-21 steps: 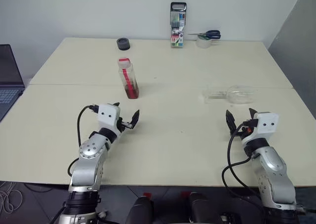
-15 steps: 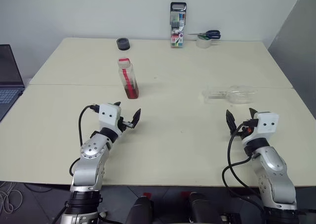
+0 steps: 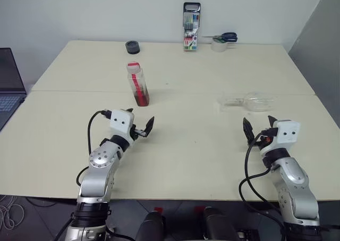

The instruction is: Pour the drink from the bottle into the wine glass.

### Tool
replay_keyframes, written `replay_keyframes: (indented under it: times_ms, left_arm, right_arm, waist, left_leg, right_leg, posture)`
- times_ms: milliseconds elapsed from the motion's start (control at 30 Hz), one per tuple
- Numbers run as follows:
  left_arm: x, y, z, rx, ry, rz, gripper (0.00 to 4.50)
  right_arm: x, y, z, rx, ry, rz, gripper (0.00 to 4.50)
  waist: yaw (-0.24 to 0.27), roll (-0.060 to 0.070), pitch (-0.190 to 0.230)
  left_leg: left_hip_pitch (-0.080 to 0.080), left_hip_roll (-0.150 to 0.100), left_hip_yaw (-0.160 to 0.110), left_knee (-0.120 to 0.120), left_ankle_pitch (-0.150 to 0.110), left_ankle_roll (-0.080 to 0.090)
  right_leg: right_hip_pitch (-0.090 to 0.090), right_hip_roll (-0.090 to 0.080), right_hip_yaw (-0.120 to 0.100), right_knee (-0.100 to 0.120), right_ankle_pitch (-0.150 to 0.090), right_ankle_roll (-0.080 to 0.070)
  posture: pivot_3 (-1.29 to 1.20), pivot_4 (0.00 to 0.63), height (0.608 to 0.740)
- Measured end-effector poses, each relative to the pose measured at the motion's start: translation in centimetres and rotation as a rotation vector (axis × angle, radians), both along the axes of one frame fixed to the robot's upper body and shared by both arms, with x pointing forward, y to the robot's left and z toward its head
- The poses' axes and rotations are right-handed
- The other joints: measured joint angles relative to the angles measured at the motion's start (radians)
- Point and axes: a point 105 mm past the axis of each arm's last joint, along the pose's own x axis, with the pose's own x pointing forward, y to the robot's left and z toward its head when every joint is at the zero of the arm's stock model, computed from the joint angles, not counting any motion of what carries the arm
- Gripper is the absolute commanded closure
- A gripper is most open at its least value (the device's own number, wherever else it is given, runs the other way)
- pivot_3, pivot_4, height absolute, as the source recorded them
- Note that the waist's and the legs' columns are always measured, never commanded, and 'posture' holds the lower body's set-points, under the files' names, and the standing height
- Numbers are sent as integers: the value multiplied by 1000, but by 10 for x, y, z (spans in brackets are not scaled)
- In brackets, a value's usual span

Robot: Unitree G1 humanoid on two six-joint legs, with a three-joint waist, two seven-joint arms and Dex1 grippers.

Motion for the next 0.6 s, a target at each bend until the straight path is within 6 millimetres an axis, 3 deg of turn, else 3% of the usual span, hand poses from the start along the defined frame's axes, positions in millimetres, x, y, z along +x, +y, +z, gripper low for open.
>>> replay_keyframes:
  times_ms: [233,367,600]
  left_arm:
    - [1,0,-5,-12,32,11,7]
    - [0,-4,-3,-102,32,-9,7]
    - [13,1,21,-104,-44,54,7]
  right_arm:
    - [0,3,1,-2,-2,22,0]
    - [-1,10,3,32,-3,81,0]
    - [-14,71,36,-15,-6,518,0]
  waist:
    - [0,0,0]
    - [0,0,0]
    - [0,0,0]
  left_leg:
    - [0,0,0,0,0,0]
    - [0,0,0,0,0,0]
    - [0,0,-1,1,0,0]
  right_leg:
    - [0,0,0,0,0,0]
    - [0,0,0,0,0,0]
    - [1,0,-1,-1,0,0]
  posture:
    - [0,150,740]
    - [0,150,740]
    - [0,150,740]
